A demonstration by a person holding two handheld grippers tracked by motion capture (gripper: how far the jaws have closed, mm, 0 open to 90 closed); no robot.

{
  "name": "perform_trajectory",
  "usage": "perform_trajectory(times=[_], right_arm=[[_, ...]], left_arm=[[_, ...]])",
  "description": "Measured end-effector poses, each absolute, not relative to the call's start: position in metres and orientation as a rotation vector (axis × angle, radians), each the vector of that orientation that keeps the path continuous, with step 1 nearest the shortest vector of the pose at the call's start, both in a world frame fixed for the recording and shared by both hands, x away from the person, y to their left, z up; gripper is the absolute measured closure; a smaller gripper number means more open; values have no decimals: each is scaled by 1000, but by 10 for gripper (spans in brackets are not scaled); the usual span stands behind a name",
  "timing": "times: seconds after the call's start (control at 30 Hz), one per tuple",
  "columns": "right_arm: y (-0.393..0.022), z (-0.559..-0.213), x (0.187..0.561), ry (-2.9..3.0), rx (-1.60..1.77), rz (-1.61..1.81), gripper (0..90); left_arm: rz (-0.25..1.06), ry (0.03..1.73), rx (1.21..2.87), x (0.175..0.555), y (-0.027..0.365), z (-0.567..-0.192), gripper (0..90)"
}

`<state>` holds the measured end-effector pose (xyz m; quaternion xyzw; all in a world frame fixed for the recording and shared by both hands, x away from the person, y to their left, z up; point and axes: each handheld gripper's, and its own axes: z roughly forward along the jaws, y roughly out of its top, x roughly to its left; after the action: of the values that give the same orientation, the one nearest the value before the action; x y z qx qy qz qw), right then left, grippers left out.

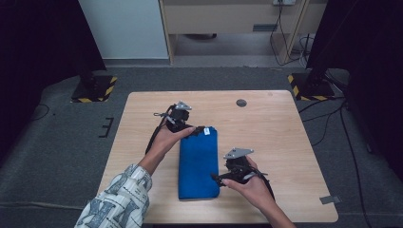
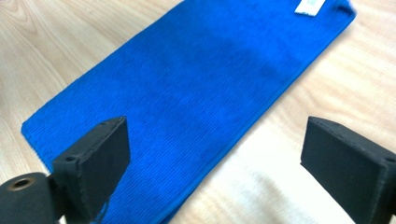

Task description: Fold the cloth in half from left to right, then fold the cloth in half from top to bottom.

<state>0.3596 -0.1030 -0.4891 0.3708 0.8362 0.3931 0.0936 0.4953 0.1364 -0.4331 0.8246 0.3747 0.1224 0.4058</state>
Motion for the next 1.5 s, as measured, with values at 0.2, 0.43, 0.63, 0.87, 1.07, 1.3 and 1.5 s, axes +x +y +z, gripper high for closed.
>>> perform_trajectory(times=[0.2,0.43,0.63,0.87,1.07,1.3,1.5], right_arm=[[-107,-482,375,2468,1090,1175,71],[-109,-473,390,2457,1073,1156,71],[-110,-469,397,2445,1084,1149,78],[-105,-462,410,2433,1073,1133,99],[-98,-454,420,2434,1053,1123,109],[-83,-448,443,2431,1039,1117,129],[-82,-434,463,2400,1059,1137,172]], left_arm=[[317,920,2095,491,143,-429,92],[322,893,2110,482,143,-423,92],[334,875,2121,475,148,-420,91],[356,900,2100,476,162,-417,90],[366,937,2087,482,174,-419,91],[352,991,2047,493,186,-426,93],[355,997,2026,495,191,-423,95]])
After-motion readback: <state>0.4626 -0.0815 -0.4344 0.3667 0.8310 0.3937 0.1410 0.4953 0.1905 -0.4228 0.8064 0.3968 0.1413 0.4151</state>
